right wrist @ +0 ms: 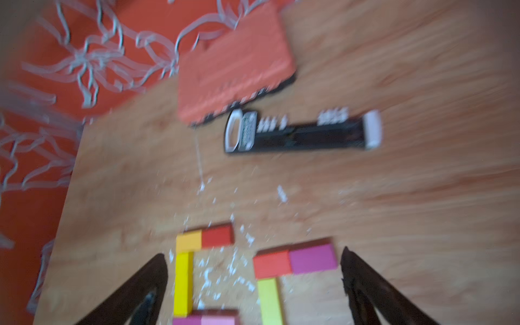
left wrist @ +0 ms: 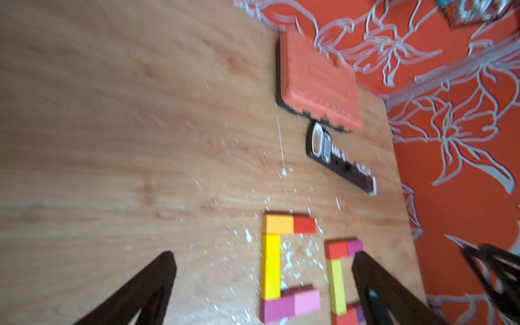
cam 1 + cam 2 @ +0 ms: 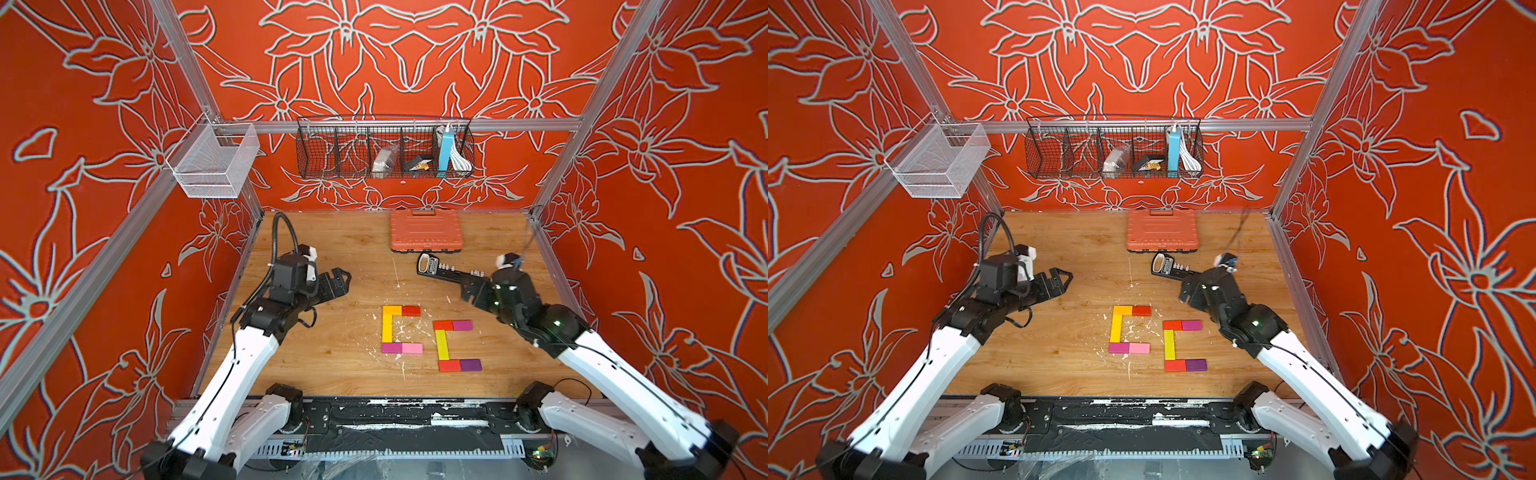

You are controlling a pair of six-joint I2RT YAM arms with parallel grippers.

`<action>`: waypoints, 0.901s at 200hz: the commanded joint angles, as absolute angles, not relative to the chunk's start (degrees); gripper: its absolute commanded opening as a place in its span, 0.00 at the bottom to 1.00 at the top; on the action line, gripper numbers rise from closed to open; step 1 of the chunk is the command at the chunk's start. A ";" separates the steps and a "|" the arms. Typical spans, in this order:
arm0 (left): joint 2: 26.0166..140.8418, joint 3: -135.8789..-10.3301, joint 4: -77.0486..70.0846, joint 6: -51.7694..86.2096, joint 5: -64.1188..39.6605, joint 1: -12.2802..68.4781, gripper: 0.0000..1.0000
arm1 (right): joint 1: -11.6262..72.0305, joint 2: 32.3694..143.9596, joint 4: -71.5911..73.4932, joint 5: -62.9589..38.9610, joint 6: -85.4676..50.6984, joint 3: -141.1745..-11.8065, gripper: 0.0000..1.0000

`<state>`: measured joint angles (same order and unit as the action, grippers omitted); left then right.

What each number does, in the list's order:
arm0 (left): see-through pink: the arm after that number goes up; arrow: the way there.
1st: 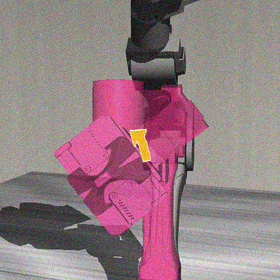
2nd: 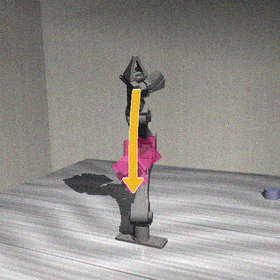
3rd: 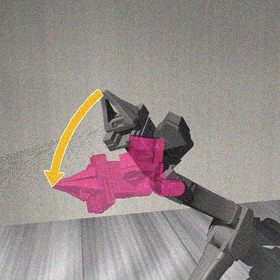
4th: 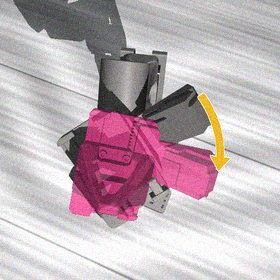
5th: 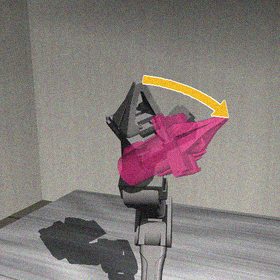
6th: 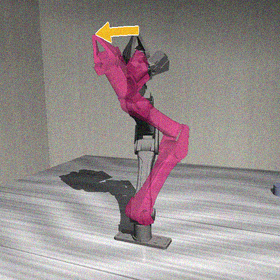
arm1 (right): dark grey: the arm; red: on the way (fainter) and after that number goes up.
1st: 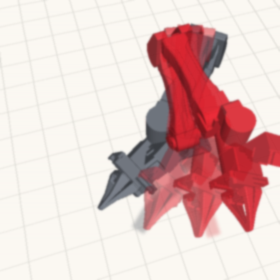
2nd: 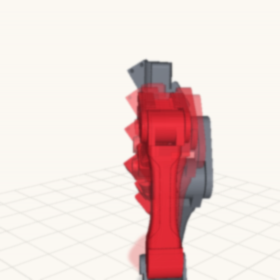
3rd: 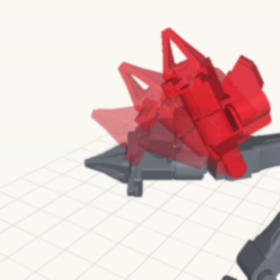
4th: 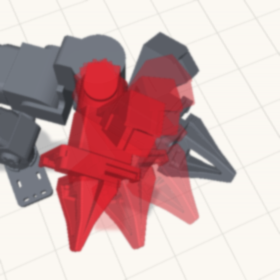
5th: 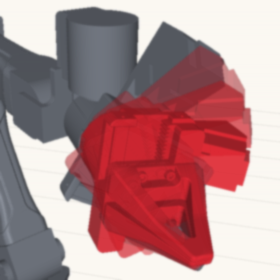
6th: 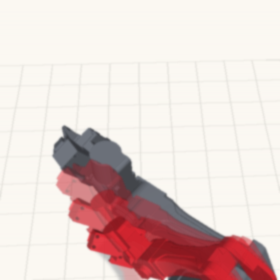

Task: Assemble the letter c with building blocks
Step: Reset both arms

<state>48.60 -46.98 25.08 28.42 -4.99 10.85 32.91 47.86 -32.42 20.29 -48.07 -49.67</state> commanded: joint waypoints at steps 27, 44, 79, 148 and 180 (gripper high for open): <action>41.97 -28.61 -1.92 15.58 24.70 10.34 0.98 | 19.94 48.18 -15.48 43.60 -23.10 -40.70 0.98; 43.44 -23.40 -10.22 11.87 25.63 8.78 0.98 | 14.27 52.77 -12.99 41.34 -19.81 -39.35 0.98; 52.60 -21.00 -13.91 8.44 19.02 3.29 0.98 | 8.78 62.41 -1.75 38.42 -15.60 -32.55 0.98; 70.87 -19.19 -33.40 3.52 10.40 -1.45 0.98 | 6.41 74.66 30.61 23.49 -3.09 -23.68 0.98; 79.26 -16.04 -46.44 2.29 4.92 -1.55 0.98 | 5.24 79.57 38.10 18.46 -1.71 -22.31 0.98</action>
<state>74.70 -17.63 -33.71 4.86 9.98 -1.19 6.17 77.41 28.73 24.86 -5.34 -23.05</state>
